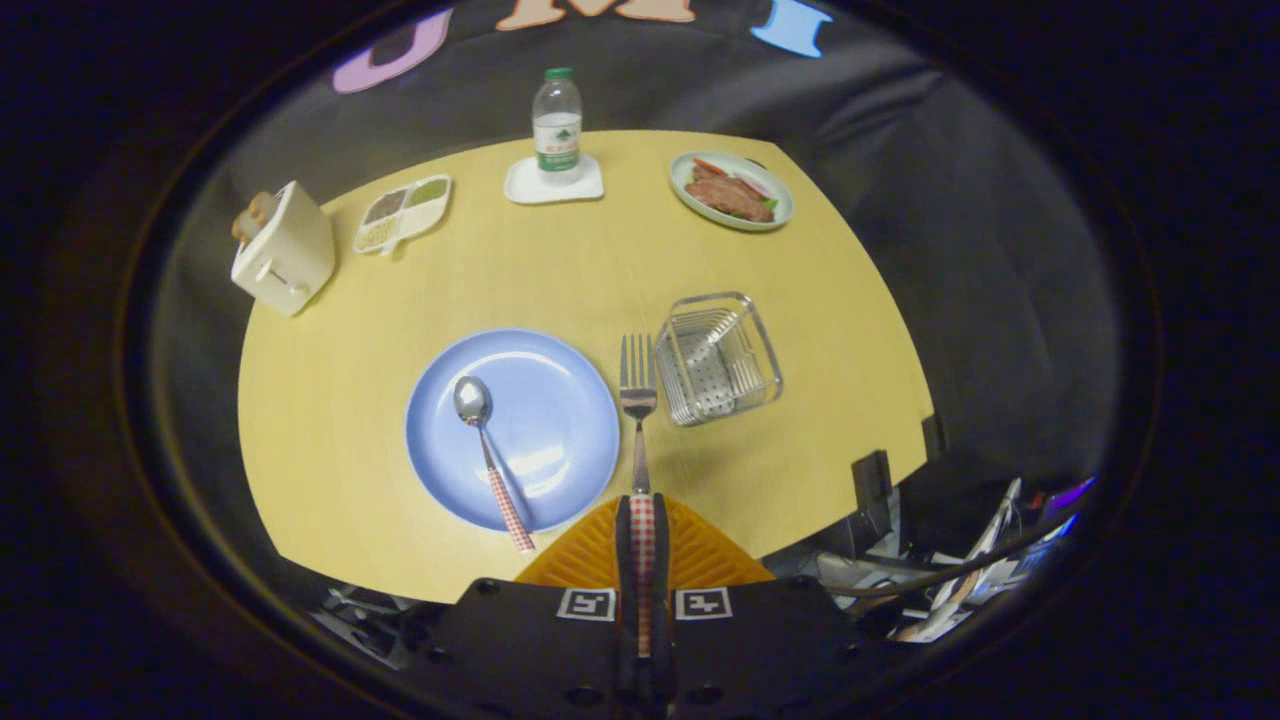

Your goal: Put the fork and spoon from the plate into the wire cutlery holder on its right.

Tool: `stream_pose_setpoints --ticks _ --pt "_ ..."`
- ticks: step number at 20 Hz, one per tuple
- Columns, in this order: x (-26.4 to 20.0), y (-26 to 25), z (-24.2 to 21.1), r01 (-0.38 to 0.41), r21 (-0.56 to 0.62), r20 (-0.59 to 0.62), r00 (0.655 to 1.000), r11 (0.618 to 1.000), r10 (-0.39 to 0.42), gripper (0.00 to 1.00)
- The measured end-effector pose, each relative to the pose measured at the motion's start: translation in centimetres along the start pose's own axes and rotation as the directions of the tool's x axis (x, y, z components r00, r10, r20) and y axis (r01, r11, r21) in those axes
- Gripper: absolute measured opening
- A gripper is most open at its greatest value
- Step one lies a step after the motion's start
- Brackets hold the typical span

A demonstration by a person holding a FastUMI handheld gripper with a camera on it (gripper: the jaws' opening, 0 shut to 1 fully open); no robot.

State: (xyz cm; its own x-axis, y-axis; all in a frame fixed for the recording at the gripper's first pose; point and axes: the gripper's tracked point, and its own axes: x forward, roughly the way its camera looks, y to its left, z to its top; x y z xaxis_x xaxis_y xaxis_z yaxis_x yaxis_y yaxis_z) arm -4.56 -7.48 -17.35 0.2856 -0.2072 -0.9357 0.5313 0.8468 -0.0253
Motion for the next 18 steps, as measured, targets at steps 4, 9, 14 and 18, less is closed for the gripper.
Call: stream_pose_setpoints --ticks 4,9,14,18 --pt "-0.7 -2.4 0.7 0.018 0.109 -0.133 0.991 0.994 -0.003 0.08" --pt "1.5 -4.6 2.0 0.049 0.129 -0.297 0.955 0.990 -0.009 0.08" --pt "5.0 -3.9 3.1 0.002 0.086 -0.423 0.905 0.996 0.035 0.08" --pt "7.2 -3.6 3.6 -0.037 0.033 -0.498 0.866 0.999 0.049 0.08"
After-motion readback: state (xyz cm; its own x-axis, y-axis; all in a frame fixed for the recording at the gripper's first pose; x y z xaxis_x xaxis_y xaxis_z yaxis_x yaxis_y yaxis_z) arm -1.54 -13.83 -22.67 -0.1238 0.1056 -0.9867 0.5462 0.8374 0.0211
